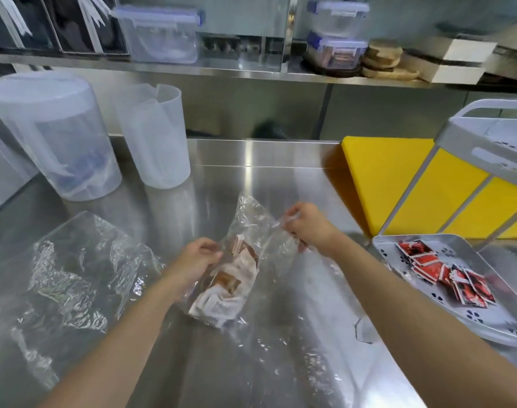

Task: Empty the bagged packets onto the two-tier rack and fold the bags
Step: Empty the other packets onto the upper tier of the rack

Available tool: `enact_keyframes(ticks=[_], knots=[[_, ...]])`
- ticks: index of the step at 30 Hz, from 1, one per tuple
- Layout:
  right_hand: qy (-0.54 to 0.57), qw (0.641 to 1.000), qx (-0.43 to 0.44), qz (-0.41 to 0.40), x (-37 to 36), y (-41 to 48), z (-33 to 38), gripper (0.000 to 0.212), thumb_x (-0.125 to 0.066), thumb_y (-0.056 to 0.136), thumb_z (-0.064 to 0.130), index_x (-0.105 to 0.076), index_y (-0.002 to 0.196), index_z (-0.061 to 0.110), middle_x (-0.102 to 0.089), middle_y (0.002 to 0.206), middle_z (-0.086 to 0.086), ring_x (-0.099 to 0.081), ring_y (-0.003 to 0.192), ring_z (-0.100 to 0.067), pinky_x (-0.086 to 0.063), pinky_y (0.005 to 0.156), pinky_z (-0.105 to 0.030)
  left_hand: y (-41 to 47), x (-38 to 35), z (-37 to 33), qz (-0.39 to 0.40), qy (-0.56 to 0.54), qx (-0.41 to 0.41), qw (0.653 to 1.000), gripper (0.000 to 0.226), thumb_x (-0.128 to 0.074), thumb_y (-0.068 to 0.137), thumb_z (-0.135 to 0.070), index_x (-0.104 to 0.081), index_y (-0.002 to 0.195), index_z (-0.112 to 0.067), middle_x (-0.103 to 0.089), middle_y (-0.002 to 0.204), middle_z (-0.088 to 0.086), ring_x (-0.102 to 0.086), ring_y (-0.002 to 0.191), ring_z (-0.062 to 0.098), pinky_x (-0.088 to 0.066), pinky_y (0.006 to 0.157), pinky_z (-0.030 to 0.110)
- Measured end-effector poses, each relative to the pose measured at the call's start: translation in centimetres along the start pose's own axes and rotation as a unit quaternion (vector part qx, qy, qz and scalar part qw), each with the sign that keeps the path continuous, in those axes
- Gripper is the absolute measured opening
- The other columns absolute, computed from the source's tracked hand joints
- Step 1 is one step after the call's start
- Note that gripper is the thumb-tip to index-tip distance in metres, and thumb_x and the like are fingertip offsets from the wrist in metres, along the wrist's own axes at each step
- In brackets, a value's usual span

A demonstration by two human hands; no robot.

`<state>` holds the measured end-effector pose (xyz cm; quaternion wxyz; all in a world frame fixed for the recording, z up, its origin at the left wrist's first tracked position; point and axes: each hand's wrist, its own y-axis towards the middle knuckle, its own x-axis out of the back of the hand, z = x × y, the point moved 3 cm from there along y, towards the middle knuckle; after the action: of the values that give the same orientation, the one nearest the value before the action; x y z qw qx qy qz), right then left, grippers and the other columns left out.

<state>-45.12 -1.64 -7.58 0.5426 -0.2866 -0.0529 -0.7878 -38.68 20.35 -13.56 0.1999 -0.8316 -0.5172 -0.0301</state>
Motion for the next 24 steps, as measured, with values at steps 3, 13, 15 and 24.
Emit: enact_keyframes(ticks=[3,13,15,24], knots=[[0.225,0.970,-0.089,0.001,0.7,-0.4,0.5,0.041,-0.040,0.083,-0.015,-0.041,0.117,0.008,-0.039,0.058,-0.014,-0.039,0.030,-0.019,-0.043,0.031,-0.025,-1.1,-0.5,-2.5,-0.163,0.074,-0.116,0.977,0.023,-0.059,0.086,-0.015,-0.057,0.107,-0.007,-0.064,0.105,0.012,-0.059,0.096,0.024,-0.044,0.087,0.030],[0.526,0.838,-0.130,0.056,0.8,-1.5,1.7,0.027,-0.030,0.081,-0.018,-0.054,0.077,-0.006,-0.065,0.069,-0.016,-0.070,0.071,-0.020,-0.059,0.070,-0.026,-8.1,-7.7,-8.8,0.078,0.267,-0.174,0.945,0.134,-0.076,0.057,-0.054,0.038,0.126,-0.049,0.019,0.156,-0.002,-0.003,0.145,0.015,-0.022,0.114,0.044],[0.504,0.855,-0.096,0.073,0.8,-1.6,2.1,0.038,-0.023,0.075,-0.024,-0.052,0.091,-0.006,-0.055,0.093,-0.014,-0.061,0.103,-0.023,-0.050,0.093,-0.031,-7.8,-7.2,-9.0,-0.039,0.376,-0.198,0.904,0.118,-0.069,0.073,-0.036,0.031,0.136,-0.038,-0.015,0.154,0.016,-0.035,0.134,0.033,-0.037,0.102,0.046],[-0.015,0.990,0.086,-0.115,4.6,-2.3,-0.1,0.011,-0.077,0.071,0.012,-0.070,0.078,0.007,-0.067,0.086,-0.011,-0.057,0.084,-0.026,-0.046,0.076,-0.034,-4.9,-1.8,-14.2,-0.118,0.266,-0.316,0.903,0.021,-0.049,0.086,-0.010,-0.059,0.091,-0.028,-0.063,0.084,-0.017,-0.062,0.084,0.010,-0.049,0.075,0.029]])
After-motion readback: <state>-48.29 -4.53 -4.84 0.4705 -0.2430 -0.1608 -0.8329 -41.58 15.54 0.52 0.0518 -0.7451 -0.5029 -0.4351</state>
